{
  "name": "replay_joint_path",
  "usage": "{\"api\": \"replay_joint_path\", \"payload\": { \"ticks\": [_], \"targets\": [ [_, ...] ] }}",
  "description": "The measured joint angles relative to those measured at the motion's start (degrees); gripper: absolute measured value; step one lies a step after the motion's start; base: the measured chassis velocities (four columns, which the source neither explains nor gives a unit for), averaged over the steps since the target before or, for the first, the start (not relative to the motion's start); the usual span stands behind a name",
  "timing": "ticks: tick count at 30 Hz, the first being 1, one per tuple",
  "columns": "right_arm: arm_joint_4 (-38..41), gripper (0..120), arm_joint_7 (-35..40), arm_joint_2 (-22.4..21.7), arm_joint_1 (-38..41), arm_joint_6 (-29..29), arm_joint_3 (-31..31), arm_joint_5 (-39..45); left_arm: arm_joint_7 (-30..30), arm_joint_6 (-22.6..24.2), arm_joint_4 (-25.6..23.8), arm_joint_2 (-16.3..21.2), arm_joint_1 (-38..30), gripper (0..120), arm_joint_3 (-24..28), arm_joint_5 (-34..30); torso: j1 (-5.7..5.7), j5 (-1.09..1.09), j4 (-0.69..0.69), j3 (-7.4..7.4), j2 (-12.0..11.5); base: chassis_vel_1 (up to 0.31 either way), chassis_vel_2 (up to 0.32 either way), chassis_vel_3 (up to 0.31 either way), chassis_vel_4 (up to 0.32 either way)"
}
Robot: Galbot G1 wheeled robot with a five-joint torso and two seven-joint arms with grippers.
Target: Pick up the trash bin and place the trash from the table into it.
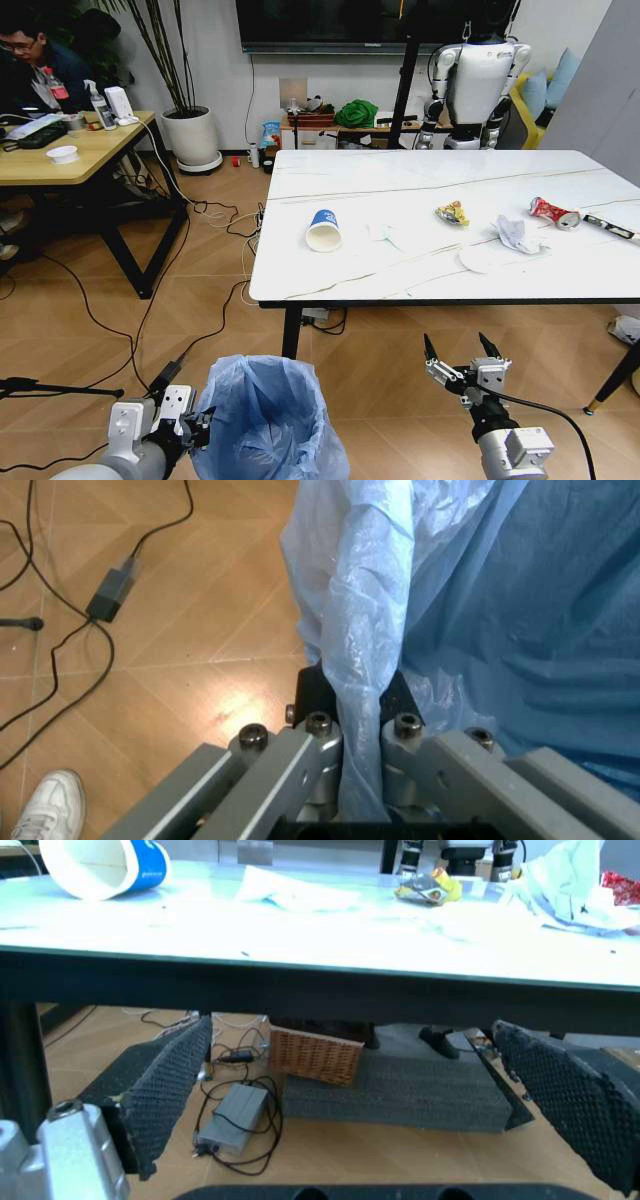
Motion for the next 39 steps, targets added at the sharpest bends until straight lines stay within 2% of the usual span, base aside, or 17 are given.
{"api": "replay_joint_path", "payload": {
  "ticks": [5, 10, 13, 21, 25, 26, 29, 30, 34, 35, 38, 39],
  "targets": [
    [0.4, 100, 0.0, 0.0, -0.1, -0.5, 0.0, 0.3, 1.5, 0.0, 0.0, -0.4, -0.1, 0, 0.0, 0.4, 0.61, 0.0, 0.0, 0.76, 1.4, 0.0, 0.0, 0.0, 0.0],
    [2.2, 100, 1.9, 0.0, -0.3, -3.8, -0.2, 2.6, 3.8, 0.0, 0.0, -1.4, -0.1, 0, 0.0, 2.4, 1.15, 0.0, 0.0, 1.46, 2.6, 0.0, 0.0, 0.0, 0.0],
    [4.1, 100, 4.0, 0.0, 0.2, -6.9, 0.2, 5.4, 5.6, 0.0, 0.0, -2.5, 0.3, 0, -0.3, 5.1, 1.35, 0.0, 0.0, 1.74, 3.1, 0.0, 0.0, 0.0, 0.0],
    [8.5, 100, 7.3, -0.2, 3.0, -15.2, 0.9, 9.6, 6.4, 0.0, 0.0, -3.7, 0.5, 0, -0.3, 6.3, 1.37, 0.0, -0.01, 1.77, 3.1, 0.0, 0.0, 0.0, 0.0],
    [12.1, 100, 11.2, -6.4, 6.4, -22.8, 1.5, 19.5, 6.7, 0.0, 0.0, -4.3, 0.9, 0, -1.0, 6.9, 1.3, 0.01, 0.01, 1.67, 3.0, 0.0, 0.0, 0.0, 0.0],
    [12.1, 100, 11.2, -6.4, 6.4, -22.8, 1.5, 19.5, 6.7, 0.0, 0.0, -4.3, 0.9, 0, -1.0, 6.9, 1.3, 0.01, 0.01, 1.67, 3.0, 0.0, 0.0, 0.0, 0.0],
    [13.4, 100, 12.7, -11.8, 8.4, -24.1, 3.4, 25.4, 7.8, 0.0, 0.0, -4.1, 0.4, 0, -0.6, 7.6, 1.25, 0.01, -0.01, 1.62, 2.9, 0.0, 0.0, 0.0, 0.0],
    [13.4, 100, 12.7, -11.8, 8.4, -24.1, 3.4, 25.4, 7.8, 0.0, 0.0, -4.1, 0.4, 0, -0.6, 7.6, 1.25, 0.01, -0.01, 1.62, 2.9, 0.0, 0.0, 0.0, 0.0],
    [12.1, 100, 15.0, -18.3, 13.9, -27.1, 3.4, 32.6, 8.9, 0.0, 0.0, -5.1, 0.6, 0, -0.4, 8.7, 1.2, 0.0, 0.01, 1.55, 2.7, 0.0, 0.0, 0.0, 0.0],
    [12.1, 100, 15.0, -18.3, 13.9, -27.1, 3.4, 32.6, 8.9, 0.0, 0.0, -5.1, 0.6, 0, -0.4, 8.7, 1.2, 0.0, 0.01, 1.55, 2.7, 0.0, 0.0, 0.0, 0.0],
    [8.6, 100, 15.1, -24.0, 18.1, -27.6, 1.8, 34.2, 9.1, 0.0, 0.0, -5.5, 0.6, 0, -0.7, 8.8, 1.18, 0.02, 0.0, 1.52, 2.7, 0.0, 0.0, 0.0, 0.0],
    [8.6, 100, 15.1, -24.0, 18.1, -27.6, 1.8, 34.2, 9.1, 0.0, 0.0, -5.5, 0.6, 0, -0.7, 8.8, 1.18, 0.02, 0.0, 1.52, 2.7, 0.0, 0.0, 0.0, 0.0]
  ]
}}
